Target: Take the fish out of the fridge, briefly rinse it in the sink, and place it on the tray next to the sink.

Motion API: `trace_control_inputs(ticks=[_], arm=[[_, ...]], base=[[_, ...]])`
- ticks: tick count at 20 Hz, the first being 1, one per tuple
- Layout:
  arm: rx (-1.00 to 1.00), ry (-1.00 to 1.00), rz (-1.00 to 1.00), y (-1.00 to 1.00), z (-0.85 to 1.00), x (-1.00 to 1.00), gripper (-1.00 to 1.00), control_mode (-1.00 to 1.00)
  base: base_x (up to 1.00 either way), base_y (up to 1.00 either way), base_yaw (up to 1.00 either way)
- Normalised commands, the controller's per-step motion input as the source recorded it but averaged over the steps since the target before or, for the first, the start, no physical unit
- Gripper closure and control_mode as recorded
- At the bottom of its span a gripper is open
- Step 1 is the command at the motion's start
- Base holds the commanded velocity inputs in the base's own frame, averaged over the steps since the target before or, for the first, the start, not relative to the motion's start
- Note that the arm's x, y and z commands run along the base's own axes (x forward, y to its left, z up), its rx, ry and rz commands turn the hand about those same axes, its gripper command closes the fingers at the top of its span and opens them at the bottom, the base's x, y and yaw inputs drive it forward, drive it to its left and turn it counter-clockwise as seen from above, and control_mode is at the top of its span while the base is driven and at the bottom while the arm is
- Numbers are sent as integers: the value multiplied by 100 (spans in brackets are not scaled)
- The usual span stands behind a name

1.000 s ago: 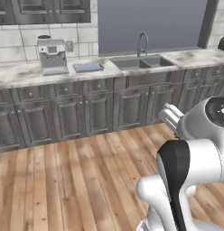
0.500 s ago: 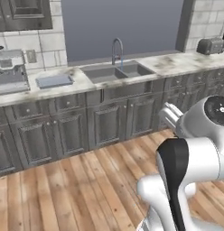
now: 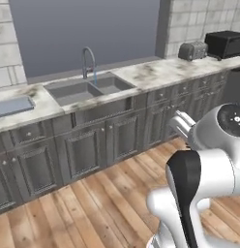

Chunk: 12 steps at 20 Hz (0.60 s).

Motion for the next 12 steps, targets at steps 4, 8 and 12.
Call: trace_control_inputs(ticks=[4, 8, 12], arm=[[0, 0, 0, 0, 0, 0, 100, 100], [0, 0, 0, 0, 0, 0, 100, 100], [0, 0, 0, 0, 0, 0, 100, 100]], base=[[100, -27, -30], [100, -28, -36], [100, -48, -7]])
